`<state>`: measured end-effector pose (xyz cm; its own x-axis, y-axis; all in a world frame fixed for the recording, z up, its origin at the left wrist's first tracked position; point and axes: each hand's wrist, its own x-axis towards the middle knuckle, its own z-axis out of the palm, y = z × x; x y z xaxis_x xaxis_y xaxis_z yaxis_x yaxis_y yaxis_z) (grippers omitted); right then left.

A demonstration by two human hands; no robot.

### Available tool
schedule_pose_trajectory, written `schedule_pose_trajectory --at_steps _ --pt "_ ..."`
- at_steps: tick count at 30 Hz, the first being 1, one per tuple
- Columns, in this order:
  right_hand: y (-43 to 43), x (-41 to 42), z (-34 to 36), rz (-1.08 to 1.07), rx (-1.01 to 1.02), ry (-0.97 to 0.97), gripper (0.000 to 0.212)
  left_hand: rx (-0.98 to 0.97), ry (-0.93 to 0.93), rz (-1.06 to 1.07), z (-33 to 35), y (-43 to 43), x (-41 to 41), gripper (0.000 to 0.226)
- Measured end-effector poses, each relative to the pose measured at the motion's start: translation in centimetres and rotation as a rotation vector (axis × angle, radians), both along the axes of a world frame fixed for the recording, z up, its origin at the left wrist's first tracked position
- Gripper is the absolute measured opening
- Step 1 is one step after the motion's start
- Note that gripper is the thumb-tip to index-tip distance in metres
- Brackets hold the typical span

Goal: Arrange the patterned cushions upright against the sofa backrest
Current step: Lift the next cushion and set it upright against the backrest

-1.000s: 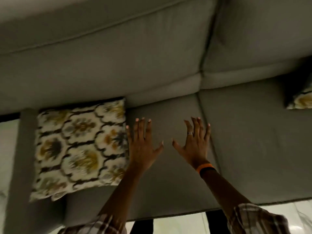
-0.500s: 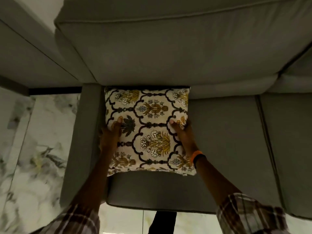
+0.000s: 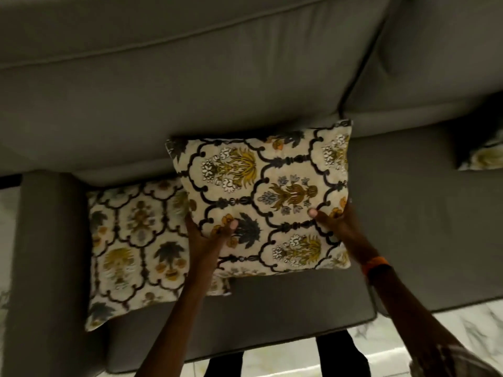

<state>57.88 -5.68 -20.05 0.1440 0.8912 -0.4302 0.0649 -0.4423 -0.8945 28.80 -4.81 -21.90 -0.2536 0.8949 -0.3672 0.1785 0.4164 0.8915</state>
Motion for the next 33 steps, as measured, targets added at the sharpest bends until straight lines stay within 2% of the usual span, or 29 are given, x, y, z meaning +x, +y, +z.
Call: schedule_pose_trajectory --at_steps 2,5,8,11,15,20,23,29,31,33 --pt "0.7 6.5 -0.2 -0.046 -0.003 -0.034 0.091 0.053 -0.013 -0.101 -0.2 1.5 6.6 0.116" --pt "3.1 14.4 -1.4 -0.049 0.045 -0.065 0.107 0.083 -0.045 -0.152 -1.8 4.1 14.4 0.092" --pt "6.1 20.1 -2.9 0.015 0.112 -0.107 0.091 0.045 -0.051 -0.152 -4.3 6.7 19.4 0.097" --pt "9.0 23.2 -4.6 0.054 0.148 -0.102 0.09 0.066 -0.024 -0.178 -6.6 8.1 21.3 0.104" --pt "10.4 23.9 -5.9 0.086 0.177 -0.07 0.086 0.074 -0.013 -0.156 -7.5 8.9 22.4 0.096" --pt "9.7 23.8 -7.6 0.03 0.217 -0.096 0.09 0.111 0.017 -0.212 -8.7 9.1 21.5 0.111" --pt "9.8 23.5 -7.7 0.028 0.214 -0.113 0.09 0.107 0.01 -0.218 -9.7 9.6 21.2 0.098" --pt "8.9 23.1 -6.7 -0.043 0.184 -0.013 0.086 0.148 -0.077 -0.246 -6.5 9.6 20.9 0.111" --pt "7.5 22.5 -6.8 -0.117 0.163 0.071 0.088 0.194 -0.005 -0.245 -3.8 9.7 20.5 0.112" --pt "6.1 21.3 -7.4 -0.141 0.127 0.176 0.085 0.334 0.173 -0.281 0.3 10.7 20.5 0.108"
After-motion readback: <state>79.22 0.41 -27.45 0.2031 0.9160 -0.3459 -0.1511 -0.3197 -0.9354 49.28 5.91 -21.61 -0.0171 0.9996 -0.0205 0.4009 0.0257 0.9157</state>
